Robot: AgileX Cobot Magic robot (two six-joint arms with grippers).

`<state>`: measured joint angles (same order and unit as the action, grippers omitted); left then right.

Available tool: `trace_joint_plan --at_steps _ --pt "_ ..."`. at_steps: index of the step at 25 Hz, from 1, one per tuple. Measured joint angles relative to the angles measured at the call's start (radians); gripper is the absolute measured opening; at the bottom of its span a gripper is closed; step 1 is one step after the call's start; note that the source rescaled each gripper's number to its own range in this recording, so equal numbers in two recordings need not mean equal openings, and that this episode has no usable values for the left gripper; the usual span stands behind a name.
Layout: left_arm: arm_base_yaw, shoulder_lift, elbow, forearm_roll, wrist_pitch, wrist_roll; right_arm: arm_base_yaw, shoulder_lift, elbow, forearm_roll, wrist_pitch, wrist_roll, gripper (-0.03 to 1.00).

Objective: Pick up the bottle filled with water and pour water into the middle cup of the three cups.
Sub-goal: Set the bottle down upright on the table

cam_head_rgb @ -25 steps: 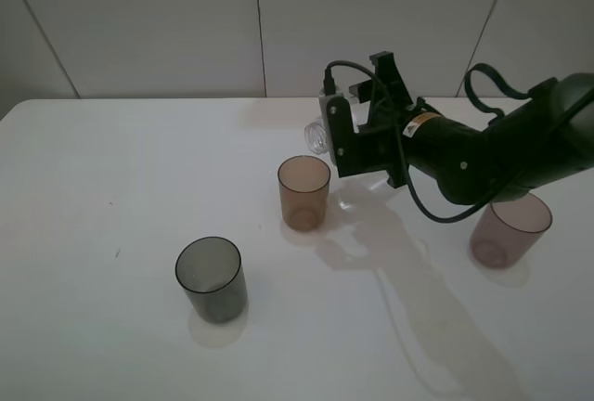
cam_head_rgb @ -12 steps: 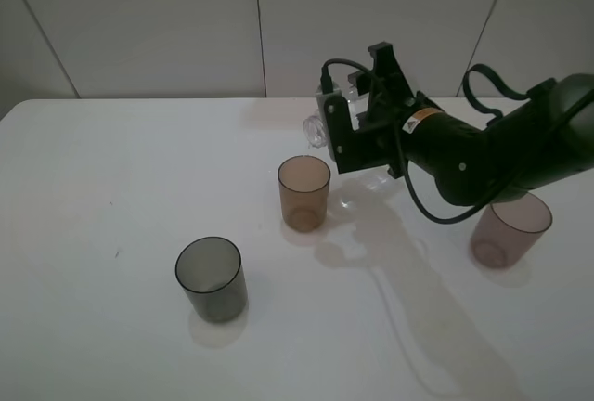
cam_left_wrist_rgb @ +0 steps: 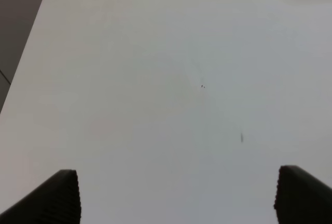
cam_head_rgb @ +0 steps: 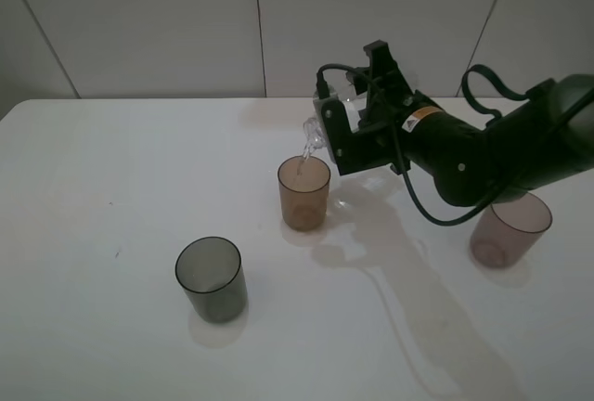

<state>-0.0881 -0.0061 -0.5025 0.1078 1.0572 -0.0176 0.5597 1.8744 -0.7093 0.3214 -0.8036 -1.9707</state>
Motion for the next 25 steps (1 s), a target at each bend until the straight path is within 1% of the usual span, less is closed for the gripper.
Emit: trace_joint_plan --at_steps 8,22,25 --pt "0.000 0.000 0.000 0.000 0.000 0.000 0.000 0.000 0.000 0.002 -0.015 -0.035 0.00" --pt "0.000 0.000 0.000 0.000 0.000 0.000 0.015 0.000 0.000 0.013 -0.026 -0.039 0.00" --pt "0.000 0.000 0.000 0.000 0.000 0.000 0.022 0.000 0.000 0.019 -0.033 -0.074 0.00"
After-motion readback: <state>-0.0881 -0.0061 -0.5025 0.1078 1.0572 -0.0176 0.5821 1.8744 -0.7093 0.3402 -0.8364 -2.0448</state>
